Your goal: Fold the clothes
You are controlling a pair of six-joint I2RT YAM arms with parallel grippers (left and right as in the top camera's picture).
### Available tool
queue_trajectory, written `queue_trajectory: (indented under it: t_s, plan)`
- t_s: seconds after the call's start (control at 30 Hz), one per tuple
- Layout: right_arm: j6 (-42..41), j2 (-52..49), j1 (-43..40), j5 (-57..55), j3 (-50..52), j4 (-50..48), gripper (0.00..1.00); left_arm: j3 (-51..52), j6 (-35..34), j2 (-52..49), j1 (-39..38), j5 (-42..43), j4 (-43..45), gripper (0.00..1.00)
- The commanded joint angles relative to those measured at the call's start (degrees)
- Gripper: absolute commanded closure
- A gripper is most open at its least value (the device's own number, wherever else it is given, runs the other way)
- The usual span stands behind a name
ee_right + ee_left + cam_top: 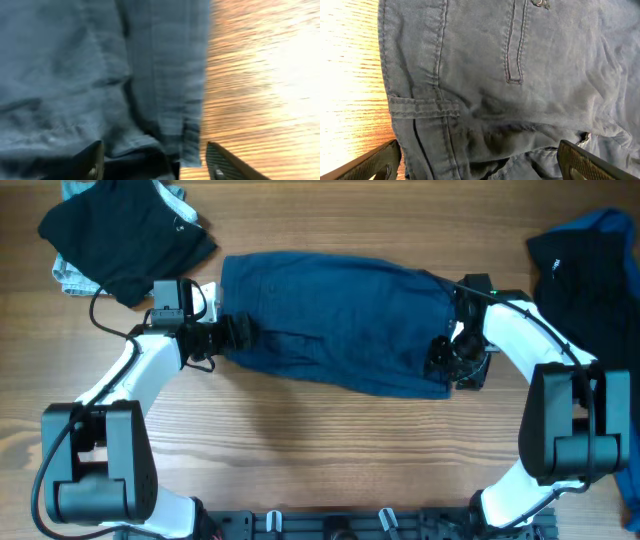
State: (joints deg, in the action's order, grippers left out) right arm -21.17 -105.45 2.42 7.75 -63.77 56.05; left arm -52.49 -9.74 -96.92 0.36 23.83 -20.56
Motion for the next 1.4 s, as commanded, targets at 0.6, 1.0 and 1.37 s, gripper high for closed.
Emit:
queue_trajectory:
  t_s: [0.6,1.0,1.37]
  plan:
    - [2.99,-1.07,-0.02,3.52,1.05,-1.2,0.66,-0.61,-0.33,-0.61,-0.26,0.33,0.09,0.0]
    - [-1.95,-1.05,-0.2,-0.44,4.85,-4.15,0.96,-0.61,-0.33,-0.61,-0.26,0.31,-0.02,0.0]
    - [-4.55,-1.05,-2.84,-5.44,-0.74,-0.33,0.96,-0.61,-0.33,-0.61,-0.26,0.28,-0.26,0.0]
